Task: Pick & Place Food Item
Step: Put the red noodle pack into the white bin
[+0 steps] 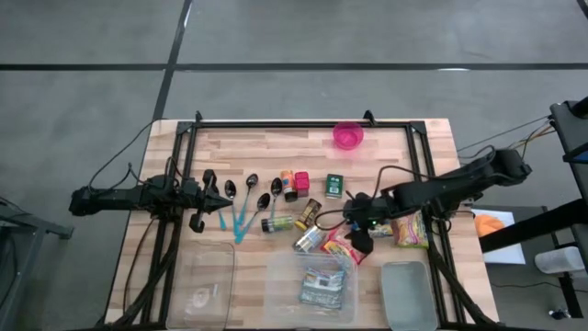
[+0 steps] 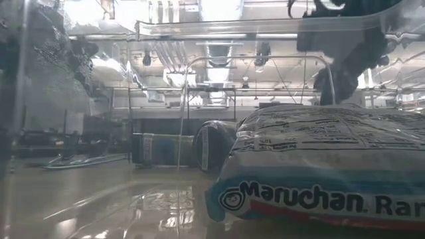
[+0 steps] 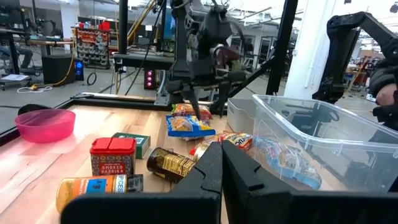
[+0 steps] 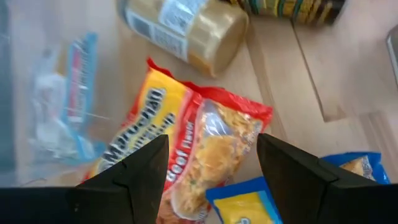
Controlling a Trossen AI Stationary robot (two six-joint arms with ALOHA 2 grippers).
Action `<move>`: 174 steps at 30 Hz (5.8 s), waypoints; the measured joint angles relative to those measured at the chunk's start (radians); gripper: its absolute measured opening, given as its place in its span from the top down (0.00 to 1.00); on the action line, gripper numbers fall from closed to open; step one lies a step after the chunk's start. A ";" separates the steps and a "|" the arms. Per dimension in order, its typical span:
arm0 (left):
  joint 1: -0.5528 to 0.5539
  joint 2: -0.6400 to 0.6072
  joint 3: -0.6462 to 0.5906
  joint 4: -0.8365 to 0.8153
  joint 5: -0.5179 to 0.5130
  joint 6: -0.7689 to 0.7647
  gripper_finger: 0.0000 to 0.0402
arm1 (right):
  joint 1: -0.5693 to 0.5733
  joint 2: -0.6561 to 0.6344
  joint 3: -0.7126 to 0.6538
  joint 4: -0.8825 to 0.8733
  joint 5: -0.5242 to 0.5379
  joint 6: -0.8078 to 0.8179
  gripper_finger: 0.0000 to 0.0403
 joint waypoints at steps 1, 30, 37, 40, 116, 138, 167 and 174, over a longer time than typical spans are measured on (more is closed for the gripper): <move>0.000 0.000 0.000 0.000 0.000 0.000 1.00 | -0.001 0.012 0.000 0.000 -0.002 -0.002 0.40; 0.000 0.000 0.000 0.000 0.000 0.000 1.00 | -0.001 0.197 0.000 0.084 -0.098 -0.041 0.40; 0.000 0.000 0.000 0.000 0.000 0.000 1.00 | -0.001 0.266 0.002 0.146 -0.109 -0.059 0.40; 0.000 0.000 0.000 0.000 0.000 0.000 1.00 | -0.001 0.266 0.002 0.145 -0.108 -0.059 0.40; 0.000 0.000 0.000 0.000 0.000 0.000 1.00 | -0.001 -0.354 0.013 0.473 -0.089 -0.195 0.95; 0.000 0.000 0.000 0.000 0.000 0.000 1.00 | 0.122 0.063 0.031 0.834 -0.242 -0.198 0.95; 0.000 0.024 0.000 0.000 0.000 0.000 1.00 | 0.164 0.314 0.286 0.487 -0.238 -0.268 0.87; 0.000 0.029 0.000 0.000 0.000 0.000 1.00 | 0.164 0.312 0.275 0.490 -0.238 -0.265 0.66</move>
